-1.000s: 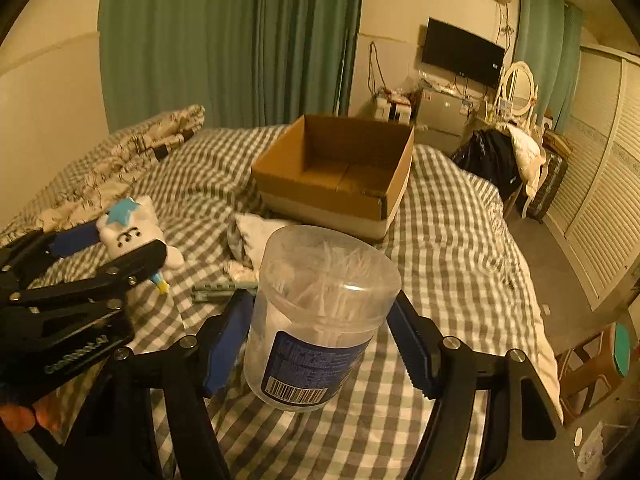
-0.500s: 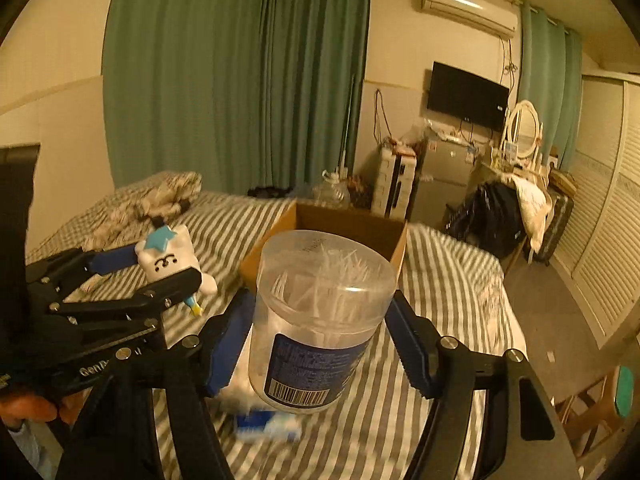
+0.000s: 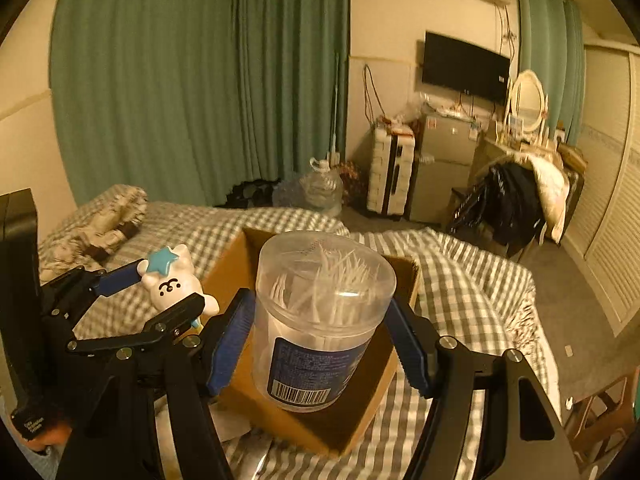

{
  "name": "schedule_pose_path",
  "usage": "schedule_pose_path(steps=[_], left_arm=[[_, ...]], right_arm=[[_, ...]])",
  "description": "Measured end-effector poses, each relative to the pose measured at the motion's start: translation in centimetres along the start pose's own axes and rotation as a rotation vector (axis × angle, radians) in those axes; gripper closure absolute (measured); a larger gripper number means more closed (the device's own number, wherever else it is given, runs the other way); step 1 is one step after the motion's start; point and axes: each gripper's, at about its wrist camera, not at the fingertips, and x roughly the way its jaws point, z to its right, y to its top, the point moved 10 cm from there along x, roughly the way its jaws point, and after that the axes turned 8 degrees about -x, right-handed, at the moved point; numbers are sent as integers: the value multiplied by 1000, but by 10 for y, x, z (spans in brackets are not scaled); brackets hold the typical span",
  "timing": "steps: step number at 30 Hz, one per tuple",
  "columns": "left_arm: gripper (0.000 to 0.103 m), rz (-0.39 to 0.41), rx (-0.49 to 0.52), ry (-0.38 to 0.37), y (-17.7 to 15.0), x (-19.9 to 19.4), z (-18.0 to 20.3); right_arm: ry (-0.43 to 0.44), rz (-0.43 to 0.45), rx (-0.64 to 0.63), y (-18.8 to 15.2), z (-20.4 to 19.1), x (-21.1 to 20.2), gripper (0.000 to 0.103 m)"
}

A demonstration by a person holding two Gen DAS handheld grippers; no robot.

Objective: Organize objects
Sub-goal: 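Carry the plush toy and swab jar over the cardboard box with both grippers, then open both grippers to drop the plush toy and swab jar into the box, then grasp the grey plastic clip with the left gripper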

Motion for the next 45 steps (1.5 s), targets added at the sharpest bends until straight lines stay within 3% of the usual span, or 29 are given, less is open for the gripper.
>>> schedule_pose_path(steps=[5, 6, 7, 8, 9, 13, 19, 27, 34, 41, 45], left_arm=[[33, -34, -22, -57, -17, 27, 1], [27, -47, -26, -63, -21, 28, 1], [20, -57, -25, -60, -24, 28, 1], [8, -55, -21, -44, -26, 23, 1], [4, -45, -18, -35, -25, 19, 0], [4, -26, -17, -31, -19, -17, 3], [4, 6, -80, -37, -6, -99, -5], [4, 51, -76, 42, -18, -186, -18], [4, 7, -78, 88, -88, -204, -21], [4, -137, -116, 125, -175, -171, -31], [5, -192, -90, 141, -197, -155, -33]], right_arm=[[35, -31, 49, -18, 8, 39, 35], [50, -33, 60, -20, 8, 41, 35], [66, -35, 68, -22, 7, 42, 30], [68, -33, 71, -24, 10, 40, 23], [54, -23, 70, -23, 12, 35, 21], [-3, 45, 42, -7, 15, -6, 14], [-44, 107, 6, 12, 14, -89, 13], [-49, 146, -58, 8, -10, -193, 11], [-61, 112, -108, -44, -38, -218, 11], [-68, -56, -63, -138, -50, -162, 11], [-25, -141, -66, -171, -58, -133, 11]])
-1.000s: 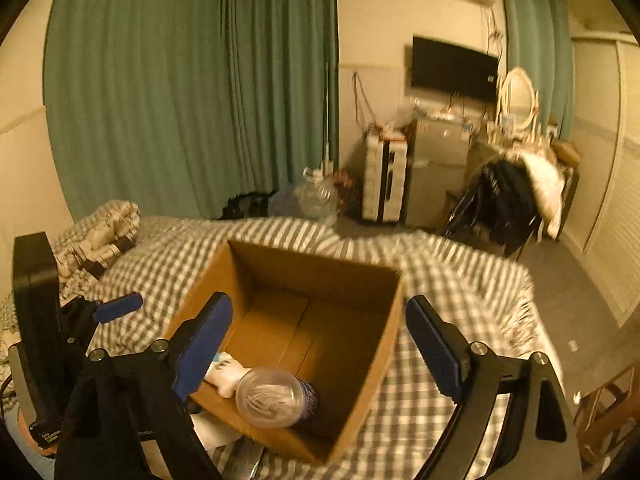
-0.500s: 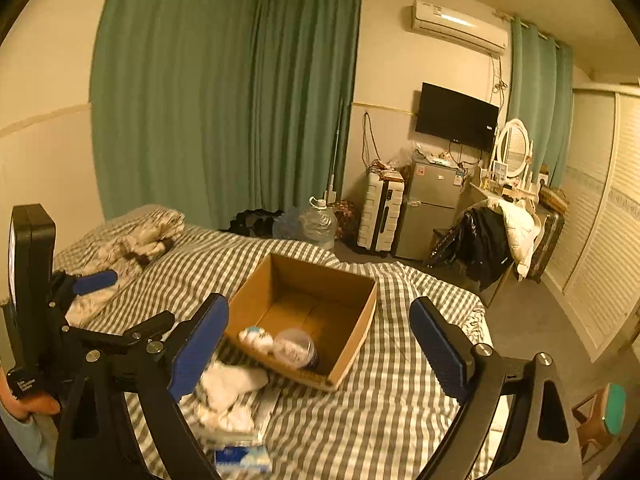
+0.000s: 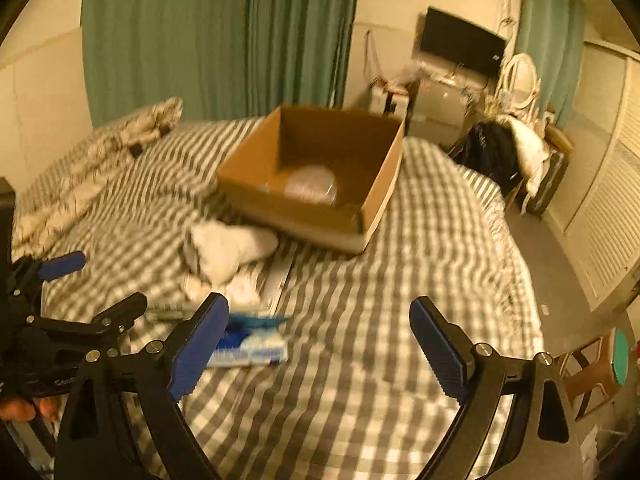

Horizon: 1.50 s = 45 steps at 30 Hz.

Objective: Organize objects
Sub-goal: 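Grasp the grey plastic clip with the left gripper, then grasp the Vinda tissue pack with the right gripper while the left holds the clip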

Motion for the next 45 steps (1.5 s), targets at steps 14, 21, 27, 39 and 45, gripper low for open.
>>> schedule_pose_path(steps=[14, 21, 27, 39, 45], left_arm=[[24, -150, 172, 22, -24, 48, 29], [46, -156, 378, -4, -24, 59, 60], [84, -190, 391, -130, -37, 47, 71], [84, -103, 123, -151, -16, 6, 26], [84, -72, 82, -126, -6, 0, 7]], right_arm=[[63, -64, 46, -23, -3, 37, 11], [78, -76, 58, -28, -2, 39, 11], [65, -85, 55, -29, 0, 38, 11], [98, -114, -13, -27, -31, 44, 11], [154, -171, -96, -32, -63, 68, 11]])
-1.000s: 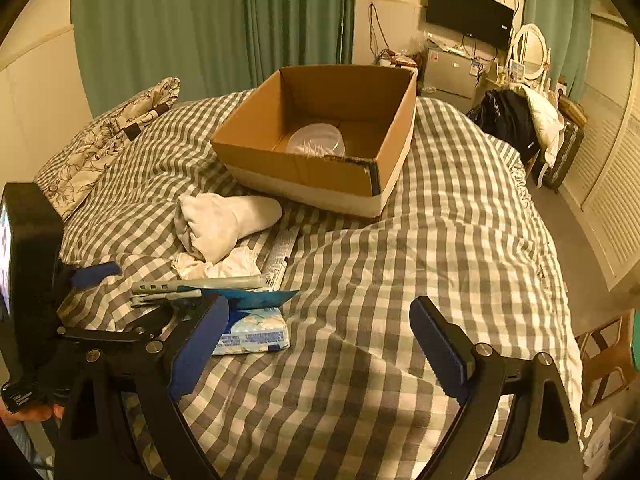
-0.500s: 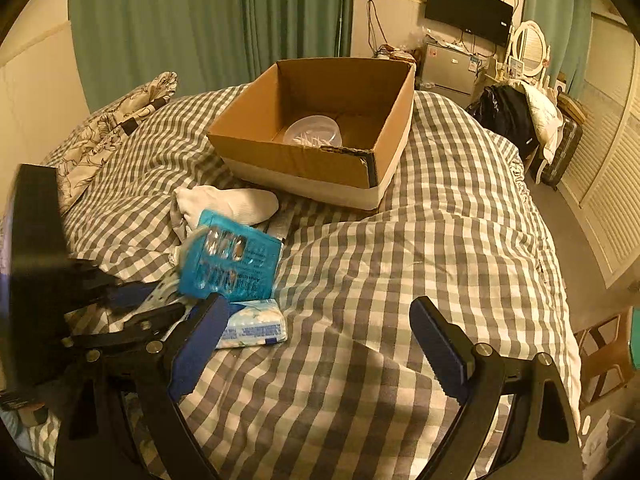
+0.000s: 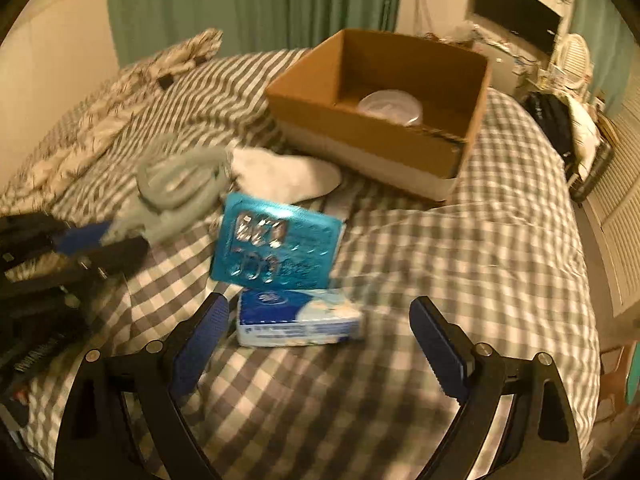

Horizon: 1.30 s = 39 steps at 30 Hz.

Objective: Organize objects
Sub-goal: 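Grasp the Vinda tissue pack with the right gripper while the left holds the clip, then carry the clip and tissue pack over the box and release both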

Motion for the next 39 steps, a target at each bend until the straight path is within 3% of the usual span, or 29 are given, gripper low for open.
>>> schedule_pose_path(steps=[8, 9, 11, 13, 22, 23, 39], left_arm=[[84, 10, -32, -25, 2, -3, -2], [84, 11, -33, -27, 1, -3, -1], [84, 11, -37, -29, 1, -4, -1], [84, 12, -41, -30, 0, -5, -1], [85, 78, -72, -13, 8, -33, 1], [95, 88, -76, -14, 10, -37, 1], [95, 214, -59, -25, 32, -102, 25]], right_arm=[[21, -123, -59, -12, -15, 38, 11], [20, -127, -60, -13, -15, 40, 12], [16, -127, -62, -13, -16, 39, 25], [14, -123, -59, -14, -16, 38, 25], [-55, -12, -44, -3, -7, -6, 28], [-61, -1, -41, -2, -6, -12, 28], [-102, 196, -37, 18, -8, -118, 28]])
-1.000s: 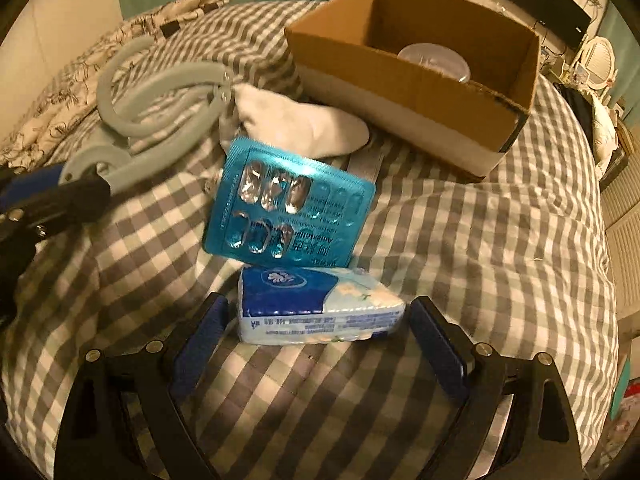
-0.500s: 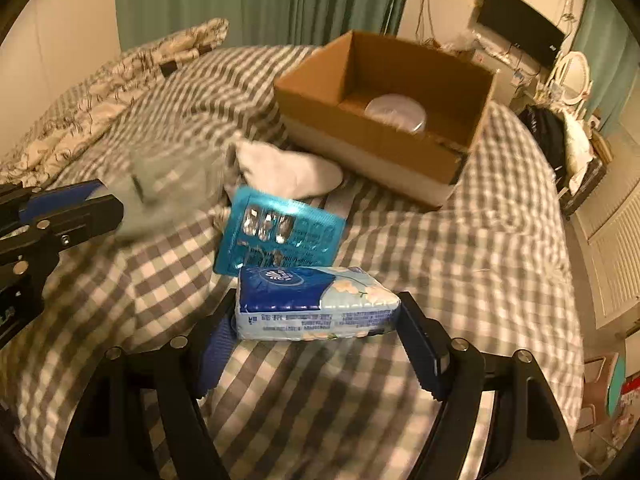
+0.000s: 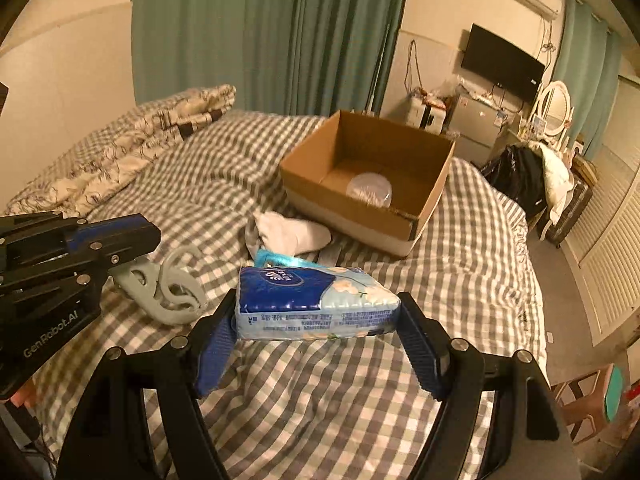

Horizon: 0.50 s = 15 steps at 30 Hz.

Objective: Organize objects
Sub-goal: 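Carry the clip and tissue pack over the box and release both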

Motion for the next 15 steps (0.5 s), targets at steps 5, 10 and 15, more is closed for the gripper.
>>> schedule_pose_path(steps=[5, 10, 15], left_arm=[[95, 55, 42, 0, 26, -9, 14], [95, 89, 75, -18, 56, -7, 27], [95, 126, 101, -20, 93, 4, 40]], right_arm=[[-13, 59, 3, 17, 11, -22, 28], [-38, 115, 8, 41, 29, -37, 28], [-63, 157, 23, 68, 54, -39, 28]])
